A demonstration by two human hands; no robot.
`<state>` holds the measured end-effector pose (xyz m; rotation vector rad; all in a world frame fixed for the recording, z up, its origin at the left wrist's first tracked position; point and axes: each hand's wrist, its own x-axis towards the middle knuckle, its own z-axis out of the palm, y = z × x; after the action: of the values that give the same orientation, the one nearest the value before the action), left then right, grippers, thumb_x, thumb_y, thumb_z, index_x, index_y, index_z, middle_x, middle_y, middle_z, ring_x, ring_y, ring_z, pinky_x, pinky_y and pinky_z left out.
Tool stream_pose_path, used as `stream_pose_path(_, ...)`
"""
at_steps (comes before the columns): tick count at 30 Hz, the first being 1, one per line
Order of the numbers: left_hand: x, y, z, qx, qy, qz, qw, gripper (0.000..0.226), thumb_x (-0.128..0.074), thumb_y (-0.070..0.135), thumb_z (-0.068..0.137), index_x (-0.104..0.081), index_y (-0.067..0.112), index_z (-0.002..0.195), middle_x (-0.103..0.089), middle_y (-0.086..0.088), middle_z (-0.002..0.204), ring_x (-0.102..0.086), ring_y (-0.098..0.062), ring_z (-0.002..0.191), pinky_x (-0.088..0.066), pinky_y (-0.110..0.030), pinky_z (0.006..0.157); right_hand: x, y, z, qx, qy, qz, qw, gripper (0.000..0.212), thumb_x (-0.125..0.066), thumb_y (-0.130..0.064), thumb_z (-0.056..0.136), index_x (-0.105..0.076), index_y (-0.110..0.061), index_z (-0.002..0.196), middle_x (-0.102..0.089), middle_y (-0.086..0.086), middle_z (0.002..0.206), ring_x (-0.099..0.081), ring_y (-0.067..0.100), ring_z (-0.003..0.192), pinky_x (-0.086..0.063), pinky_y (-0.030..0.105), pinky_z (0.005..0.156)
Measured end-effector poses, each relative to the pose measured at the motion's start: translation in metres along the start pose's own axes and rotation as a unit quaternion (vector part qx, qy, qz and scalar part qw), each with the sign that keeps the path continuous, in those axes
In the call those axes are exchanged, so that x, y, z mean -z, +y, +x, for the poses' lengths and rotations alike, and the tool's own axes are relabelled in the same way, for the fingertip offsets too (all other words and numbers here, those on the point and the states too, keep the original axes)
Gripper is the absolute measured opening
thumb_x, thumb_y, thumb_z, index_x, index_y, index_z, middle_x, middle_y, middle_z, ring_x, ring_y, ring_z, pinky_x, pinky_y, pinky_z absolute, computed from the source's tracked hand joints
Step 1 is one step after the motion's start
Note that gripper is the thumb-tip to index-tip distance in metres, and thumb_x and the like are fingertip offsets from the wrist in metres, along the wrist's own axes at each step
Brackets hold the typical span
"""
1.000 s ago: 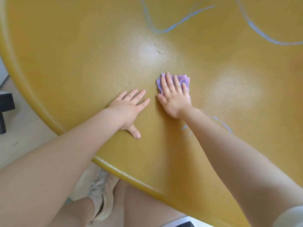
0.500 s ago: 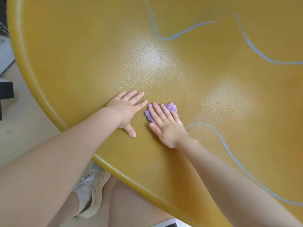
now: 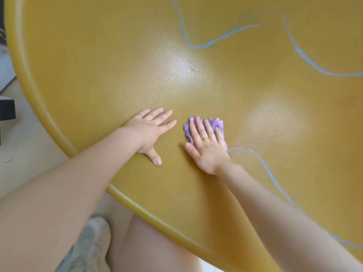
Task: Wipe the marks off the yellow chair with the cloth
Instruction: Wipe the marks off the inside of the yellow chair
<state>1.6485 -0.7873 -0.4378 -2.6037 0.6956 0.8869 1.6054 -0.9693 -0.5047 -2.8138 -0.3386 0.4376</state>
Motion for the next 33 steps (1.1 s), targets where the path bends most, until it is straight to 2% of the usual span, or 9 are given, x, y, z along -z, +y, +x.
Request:
stream_pose_path(3,0.003,0.002,-0.004,-0.004,0.001,0.003,1.0,0.121,-0.066,0.067,0.061,0.014,0.029,0.145,0.028,0.003,0.153,0.021,-0.019,0.143,0.01,-0.037,0.116,-0.013,-0.035,-0.062,0.027,-0.059,0.044,0.997,0.088,0.018,-0.072,0.07,0.015,-0.026,0.144,0.016,-0.007,0.155,0.022,0.011,0.139,0.016,0.033,0.11)
stream_pose_path(5,0.004,0.002,-0.004,-0.004,-0.002,0.008,1.0,0.122,-0.066,0.067,0.062,0.015,0.029,0.145,0.029,0.001,0.153,0.021,-0.02,0.142,0.01,-0.038,0.116,-0.015,-0.054,-0.088,0.027,-0.084,0.081,0.993,0.085,0.018,-0.068,0.064,0.021,-0.028,0.14,0.019,-0.011,0.153,0.027,0.004,0.133,0.018,0.031,0.109)
stream_pose_path(9,0.002,-0.001,-0.002,-0.013,0.005,0.006,1.0,0.123,-0.066,0.068,0.061,0.015,0.028,0.145,0.029,0.0,0.153,0.022,-0.02,0.142,0.01,-0.039,0.116,-0.015,-0.055,-0.091,0.029,-0.104,0.087,0.99,0.081,0.014,-0.071,0.072,0.018,-0.032,0.142,0.027,-0.023,0.141,0.028,-0.002,0.129,0.018,0.029,0.109)
stream_pose_path(13,0.0,-0.002,0.0,-0.02,0.016,0.015,1.0,0.124,-0.066,0.069,0.059,0.013,0.027,0.146,0.027,-0.001,0.153,0.021,-0.02,0.143,0.009,-0.039,0.116,-0.011,-0.03,-0.045,-0.025,-0.06,0.024,0.998,0.055,-0.007,-0.05,0.096,0.013,-0.033,0.144,0.019,-0.017,0.152,0.017,0.007,0.14,0.011,0.032,0.112)
stream_pose_path(19,-0.004,-0.006,0.001,-0.039,0.044,0.012,0.998,0.123,-0.064,0.071,0.06,0.01,0.026,0.147,0.023,-0.001,0.155,0.017,-0.021,0.144,0.007,-0.039,0.117,0.002,-0.014,0.031,-0.207,0.032,0.044,0.977,0.054,-0.012,-0.044,0.098,0.01,-0.031,0.145,0.015,-0.011,0.155,0.014,0.013,0.142,0.009,0.038,0.115)
stream_pose_path(25,-0.01,-0.013,0.002,-0.068,0.075,0.012,0.995,0.12,-0.06,0.075,0.061,0.006,0.024,0.148,0.019,-0.002,0.156,0.015,-0.021,0.144,0.006,-0.038,0.117,-0.016,-0.052,-0.006,-0.205,0.034,0.086,0.974,0.054,-0.014,-0.043,0.099,0.009,-0.03,0.146,0.014,-0.008,0.155,0.015,0.013,0.142,0.01,0.037,0.113)
stream_pose_path(27,-0.011,-0.011,0.001,-0.071,0.074,0.015,0.995,0.118,-0.059,0.074,0.063,0.005,0.023,0.148,0.017,-0.004,0.156,0.013,-0.023,0.145,0.003,-0.039,0.117,-0.025,-0.08,-0.038,-0.186,0.015,0.09,0.978,0.056,-0.007,-0.05,0.096,0.007,-0.029,0.146,0.012,-0.009,0.156,0.013,0.013,0.143,0.009,0.034,0.113)
stream_pose_path(30,-0.011,-0.008,0.0,-0.073,0.071,0.007,0.995,0.114,-0.06,0.071,0.065,0.001,0.021,0.148,0.015,-0.007,0.157,0.009,-0.024,0.145,0.0,-0.038,0.118,-0.032,-0.122,-0.092,-0.154,0.014,0.093,0.984,0.085,0.022,-0.069,0.074,0.003,-0.029,0.147,0.005,-0.011,0.156,0.008,0.011,0.143,0.009,0.029,0.111)
stream_pose_path(33,-0.011,-0.01,-0.001,-0.083,0.07,-0.005,0.994,0.114,-0.06,0.071,0.065,0.0,0.021,0.148,0.015,-0.007,0.157,0.009,-0.024,0.145,0.0,-0.039,0.118,-0.034,-0.145,-0.131,-0.148,-0.011,0.112,0.983,0.086,0.03,-0.065,0.068,0.006,-0.033,0.144,0.008,-0.017,0.152,0.009,0.008,0.142,0.009,0.026,0.112)
